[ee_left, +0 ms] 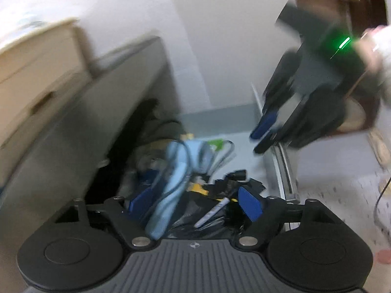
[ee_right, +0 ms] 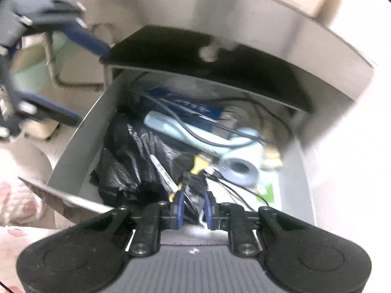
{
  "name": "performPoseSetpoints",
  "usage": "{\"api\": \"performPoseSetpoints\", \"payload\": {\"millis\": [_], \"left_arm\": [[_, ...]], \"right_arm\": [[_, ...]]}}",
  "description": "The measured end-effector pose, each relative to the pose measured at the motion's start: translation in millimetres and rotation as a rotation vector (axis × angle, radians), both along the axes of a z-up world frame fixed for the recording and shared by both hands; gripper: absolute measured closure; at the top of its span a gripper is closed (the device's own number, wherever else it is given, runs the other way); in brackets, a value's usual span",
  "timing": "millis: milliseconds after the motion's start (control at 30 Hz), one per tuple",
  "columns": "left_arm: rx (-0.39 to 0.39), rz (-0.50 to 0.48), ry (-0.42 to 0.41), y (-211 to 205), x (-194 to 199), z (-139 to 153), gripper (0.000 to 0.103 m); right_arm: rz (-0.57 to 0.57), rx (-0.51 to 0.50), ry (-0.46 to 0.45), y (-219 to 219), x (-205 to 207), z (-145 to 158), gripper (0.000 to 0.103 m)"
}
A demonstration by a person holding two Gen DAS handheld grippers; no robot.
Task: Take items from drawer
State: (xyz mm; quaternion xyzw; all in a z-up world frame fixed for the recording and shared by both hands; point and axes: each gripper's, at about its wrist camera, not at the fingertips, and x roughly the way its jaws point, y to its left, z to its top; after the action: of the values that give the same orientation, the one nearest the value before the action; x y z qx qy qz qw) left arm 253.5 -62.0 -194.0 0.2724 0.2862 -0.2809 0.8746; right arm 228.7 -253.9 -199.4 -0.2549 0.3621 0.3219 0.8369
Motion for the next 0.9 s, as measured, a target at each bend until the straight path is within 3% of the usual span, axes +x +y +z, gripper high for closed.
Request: {"api": "performPoseSetpoints", "payload": {"millis": [133, 300, 333, 400, 433, 533, 600, 700, 767, 900], "left_arm": [[-0.003, -0.162, 0.117, -15.6, 41.9, -21.4, 0.024], [0.051, -0.174, 0.282, -35.2, 101.1, -51.4, 0.025], [0.066, -0.185, 0.308, -39.8, 110.2, -57.4, 0.03], [0.135, -0.196, 0.343, -50.9, 123.7, -72.4, 0.061], [0.174, -0.203, 0.357, -56.5, 129.4, -80.2, 0.065], [0.26, -0.251, 0.385, -65.1, 136.1, -99.0, 0.068], [0.293, -0.28, 0.413, -66.9, 138.4, -109.2, 0.074], [0.338, -0.312, 0.416, -67.6, 138.7, -120.1, 0.075], [0.349, -0.309, 0.431, -68.3, 142.8, -127.0, 0.075], [0.372, -0.29, 0.466, -67.7, 147.1, -139.8, 0.086]], "right_arm": [[-0.084, 0.106, -0.041, -19.7, 4.2, 7.6, 0.086], [-0.154, 0.222, -0.077, -46.5, -33.8, 11.2, 0.083], [-0.164, 0.239, -0.081, -49.9, -40.7, 10.7, 0.082], [-0.19, 0.274, -0.092, -55.1, -51.3, 8.6, 0.08], [-0.203, 0.3, -0.089, -57.3, -54.0, 6.7, 0.08], [-0.239, 0.362, -0.083, -64.7, -64.0, 1.9, 0.08], [-0.256, 0.361, -0.081, -67.9, -68.0, -2.3, 0.08], [-0.285, 0.362, -0.075, -74.5, -70.9, -9.6, 0.08], [-0.302, 0.377, -0.07, -79.0, -72.7, -12.3, 0.08], [-0.333, 0.407, -0.054, -87.2, -77.7, -17.8, 0.08]]}}
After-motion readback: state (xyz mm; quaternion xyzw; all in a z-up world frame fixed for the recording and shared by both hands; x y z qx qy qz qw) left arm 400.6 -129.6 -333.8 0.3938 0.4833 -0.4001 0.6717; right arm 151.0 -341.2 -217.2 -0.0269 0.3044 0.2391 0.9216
